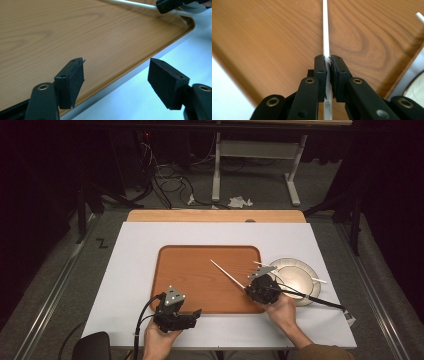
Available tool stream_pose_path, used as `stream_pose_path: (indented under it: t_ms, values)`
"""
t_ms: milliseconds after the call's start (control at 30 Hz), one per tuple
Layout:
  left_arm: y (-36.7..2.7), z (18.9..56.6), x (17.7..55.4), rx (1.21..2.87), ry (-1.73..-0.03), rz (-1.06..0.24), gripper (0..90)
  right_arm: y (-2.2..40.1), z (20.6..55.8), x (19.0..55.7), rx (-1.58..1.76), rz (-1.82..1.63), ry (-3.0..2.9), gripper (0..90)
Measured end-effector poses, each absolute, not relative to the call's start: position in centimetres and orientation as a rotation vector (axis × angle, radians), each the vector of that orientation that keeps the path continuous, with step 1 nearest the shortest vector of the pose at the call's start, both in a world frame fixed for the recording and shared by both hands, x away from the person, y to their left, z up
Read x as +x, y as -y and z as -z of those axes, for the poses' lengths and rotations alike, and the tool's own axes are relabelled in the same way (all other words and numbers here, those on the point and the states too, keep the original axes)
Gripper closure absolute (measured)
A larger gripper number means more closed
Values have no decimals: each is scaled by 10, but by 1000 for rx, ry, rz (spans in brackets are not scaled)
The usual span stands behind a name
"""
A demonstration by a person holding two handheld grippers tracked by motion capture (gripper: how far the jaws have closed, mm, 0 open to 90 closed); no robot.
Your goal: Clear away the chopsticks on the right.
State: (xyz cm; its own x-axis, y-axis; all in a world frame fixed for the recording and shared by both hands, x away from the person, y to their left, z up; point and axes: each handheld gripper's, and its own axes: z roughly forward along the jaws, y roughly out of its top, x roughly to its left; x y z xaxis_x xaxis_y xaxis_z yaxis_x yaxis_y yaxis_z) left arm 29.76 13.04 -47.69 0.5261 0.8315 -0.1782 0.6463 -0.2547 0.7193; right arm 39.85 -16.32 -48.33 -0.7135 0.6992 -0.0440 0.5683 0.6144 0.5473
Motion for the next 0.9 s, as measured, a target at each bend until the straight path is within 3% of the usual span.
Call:
stream_pose_path:
  t_ms: [800,900]
  values:
    - [-141,475,287,1962,-1255,-350,289,162,490,414,1112,-632,-2509,834]
    - [-140,476,287,1969,-1253,-348,289,162,490,414,1105,-658,-2517,785]
